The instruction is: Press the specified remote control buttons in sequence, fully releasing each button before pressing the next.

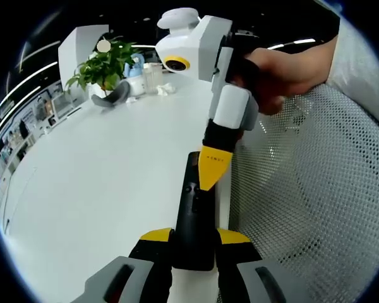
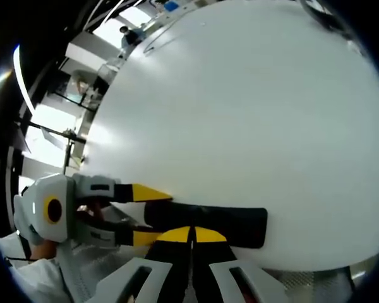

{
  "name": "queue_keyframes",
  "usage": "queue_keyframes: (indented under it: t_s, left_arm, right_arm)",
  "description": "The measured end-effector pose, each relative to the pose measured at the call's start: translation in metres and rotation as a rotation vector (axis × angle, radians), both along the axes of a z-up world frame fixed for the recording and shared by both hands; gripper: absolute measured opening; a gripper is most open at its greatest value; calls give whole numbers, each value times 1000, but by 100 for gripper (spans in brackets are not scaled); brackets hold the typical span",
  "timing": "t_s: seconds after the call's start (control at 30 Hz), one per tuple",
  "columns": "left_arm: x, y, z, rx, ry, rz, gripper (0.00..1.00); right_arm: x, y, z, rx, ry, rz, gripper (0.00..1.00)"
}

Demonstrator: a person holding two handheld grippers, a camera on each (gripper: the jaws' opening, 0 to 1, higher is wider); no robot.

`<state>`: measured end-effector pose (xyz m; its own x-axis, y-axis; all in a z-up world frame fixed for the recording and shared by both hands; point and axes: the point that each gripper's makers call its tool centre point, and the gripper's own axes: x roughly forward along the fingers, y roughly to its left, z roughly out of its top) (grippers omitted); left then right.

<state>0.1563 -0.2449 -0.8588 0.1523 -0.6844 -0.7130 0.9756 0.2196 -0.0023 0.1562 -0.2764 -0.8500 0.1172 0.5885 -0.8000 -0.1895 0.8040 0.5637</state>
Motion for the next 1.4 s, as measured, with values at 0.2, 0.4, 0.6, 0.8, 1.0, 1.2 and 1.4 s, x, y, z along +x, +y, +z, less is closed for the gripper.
queue_keyframes:
  t_s: [0.2,0.4,0.6,0.8,1.0,1.2,1.4]
  left_arm:
    - [0,0,0,0,0,-1,25]
    - [0,0,0,-1,0,0,25]
    - [0,0,0,-3,-2,-7,25]
    - [-1,0,0,-5,1,-5,25]
    - [0,0,0,-6,-3,-8,25]
    - [1,0,0,-7,2,0,25]
    - [1,0,0,-8,1,0,25]
  right_arm:
    - [-3,-1,-1,-15,4,16,0]
    - [-3,0,-2,-26,-9,37,0]
    - [-4,1,-2,-31,-16,52,0]
    - [-5,2,-3,-61,-42,102,0]
    - [-7,4,-5,-117,-88,179,0]
    - [-6,6,-6,-165,-138,240,0]
    - [-5,5,-6,-164,-138,234,0]
